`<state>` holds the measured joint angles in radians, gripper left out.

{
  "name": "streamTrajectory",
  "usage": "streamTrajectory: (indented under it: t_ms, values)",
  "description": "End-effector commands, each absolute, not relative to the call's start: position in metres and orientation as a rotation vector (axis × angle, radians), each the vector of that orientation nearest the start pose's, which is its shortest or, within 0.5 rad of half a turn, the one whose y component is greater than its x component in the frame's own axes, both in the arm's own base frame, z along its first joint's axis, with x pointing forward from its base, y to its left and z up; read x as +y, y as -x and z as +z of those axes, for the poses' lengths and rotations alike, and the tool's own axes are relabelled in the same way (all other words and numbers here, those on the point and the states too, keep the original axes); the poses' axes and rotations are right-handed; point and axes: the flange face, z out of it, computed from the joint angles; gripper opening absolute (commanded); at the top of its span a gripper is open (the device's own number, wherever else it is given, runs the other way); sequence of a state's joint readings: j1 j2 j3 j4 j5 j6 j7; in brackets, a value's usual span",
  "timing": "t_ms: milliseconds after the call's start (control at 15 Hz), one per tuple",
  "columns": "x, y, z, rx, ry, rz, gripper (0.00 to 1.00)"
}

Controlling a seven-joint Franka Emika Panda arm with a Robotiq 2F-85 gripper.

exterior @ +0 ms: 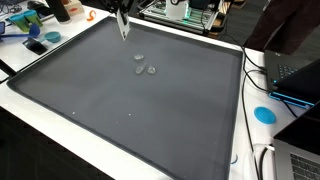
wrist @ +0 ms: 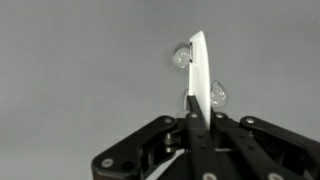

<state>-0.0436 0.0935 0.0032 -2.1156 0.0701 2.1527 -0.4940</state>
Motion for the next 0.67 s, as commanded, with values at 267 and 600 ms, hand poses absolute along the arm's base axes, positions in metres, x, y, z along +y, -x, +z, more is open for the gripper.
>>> streamTrajectory:
  t_ms: [267, 600]
  values:
    - [0.008, -0.552, 0.372, -0.764, 3.015, 0.069, 0.01]
    - [0.033, -0.561, 0.385, -0.902, 3.015, 0.069, 0.01]
